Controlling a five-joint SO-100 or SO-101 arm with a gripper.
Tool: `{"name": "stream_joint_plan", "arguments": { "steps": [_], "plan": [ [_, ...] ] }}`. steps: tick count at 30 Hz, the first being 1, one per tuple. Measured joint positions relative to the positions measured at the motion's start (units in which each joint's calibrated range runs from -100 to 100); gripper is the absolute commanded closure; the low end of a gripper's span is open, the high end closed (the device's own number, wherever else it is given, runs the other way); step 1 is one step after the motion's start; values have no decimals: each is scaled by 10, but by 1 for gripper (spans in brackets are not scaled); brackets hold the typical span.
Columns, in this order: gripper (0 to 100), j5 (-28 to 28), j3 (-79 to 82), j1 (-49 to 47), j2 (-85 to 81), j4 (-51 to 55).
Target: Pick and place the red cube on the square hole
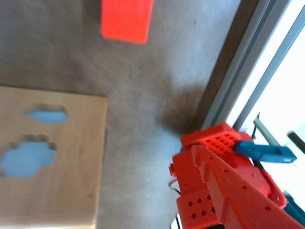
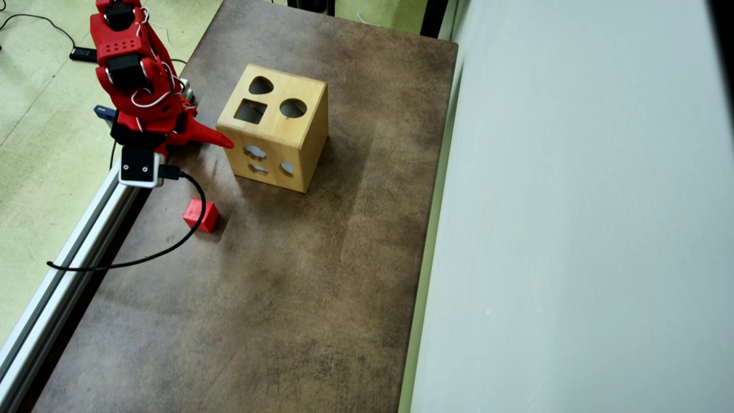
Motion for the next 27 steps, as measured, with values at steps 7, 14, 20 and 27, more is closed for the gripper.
{"name": "stream_joint_plan", "arguments": {
  "steps": [7,14,20,27],
  "plan": [
    [43,0,88,-1,0,-9],
    [43,0,171,-5,0,-178],
    [43,0,252,-5,0,-295],
    [43,-40,256,-6,0,-340]
  ]
}}
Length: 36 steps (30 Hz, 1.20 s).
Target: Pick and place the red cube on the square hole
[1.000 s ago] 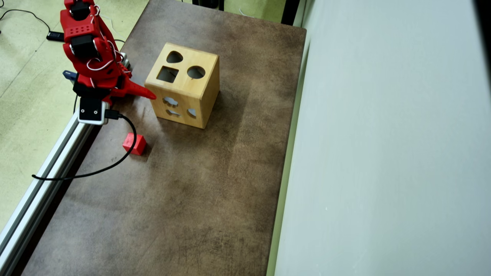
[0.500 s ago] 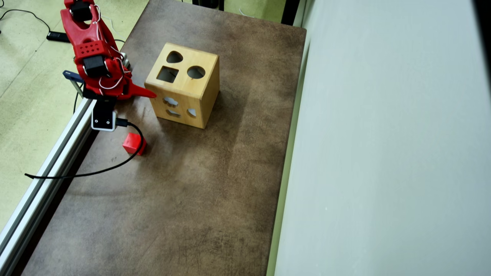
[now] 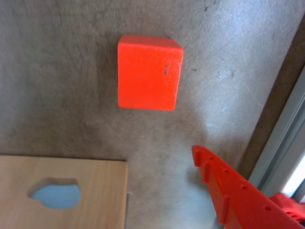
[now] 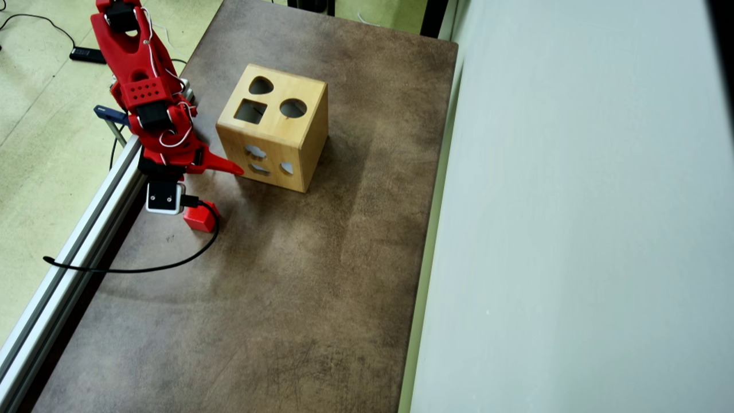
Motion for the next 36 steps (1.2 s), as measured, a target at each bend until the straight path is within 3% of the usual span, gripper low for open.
{"name": "stream_joint_plan", "arguments": {
  "steps": [36],
  "plan": [
    [43,-18,-33,50,83,-32]
  ]
}}
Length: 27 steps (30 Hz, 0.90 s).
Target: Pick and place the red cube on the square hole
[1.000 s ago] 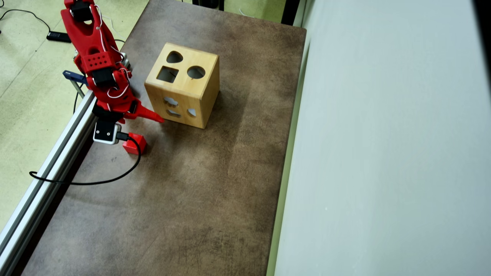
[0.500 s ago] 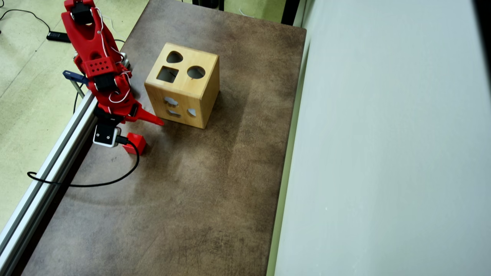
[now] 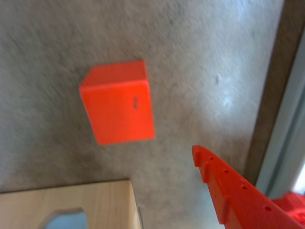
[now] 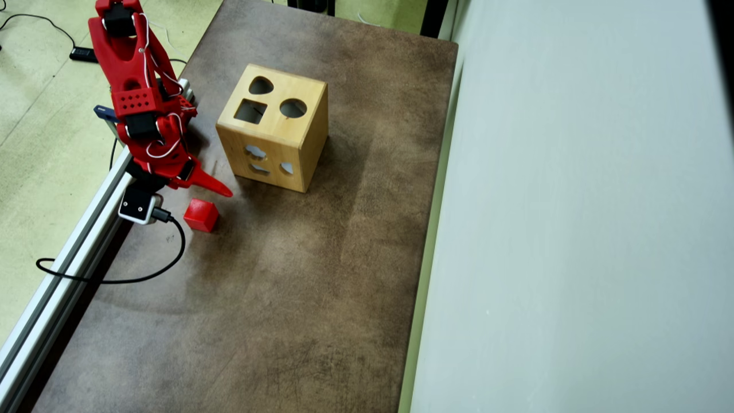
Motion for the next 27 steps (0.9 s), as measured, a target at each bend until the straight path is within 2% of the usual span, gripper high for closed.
{"name": "stream_joint_plan", "arguments": {
  "steps": [7,27],
  "plan": [
    [43,0,-4,1,58,-72],
    [43,0,-7,-1,121,-143]
  ]
}}
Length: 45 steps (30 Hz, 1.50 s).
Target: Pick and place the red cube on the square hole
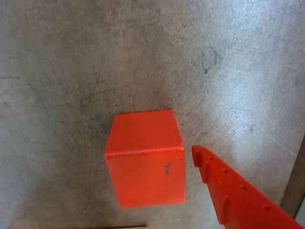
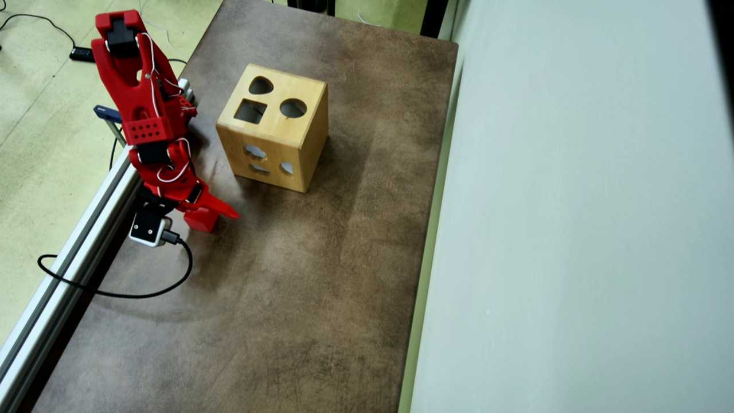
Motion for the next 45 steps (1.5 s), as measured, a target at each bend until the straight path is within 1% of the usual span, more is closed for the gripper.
{"name": "stream_joint_plan", "arguments": {
  "steps": [5,7,16,20,25,34,45],
  "plan": [
    [43,0,0,-2,0,0],
    [46,0,0,-10,0,0],
    [69,0,0,-22,0,0],
    [76,0,0,-22,0,0],
    [82,0,0,-22,0,0],
    [91,0,0,-22,0,0],
    [92,0,0,-22,-20,1]
  ]
}}
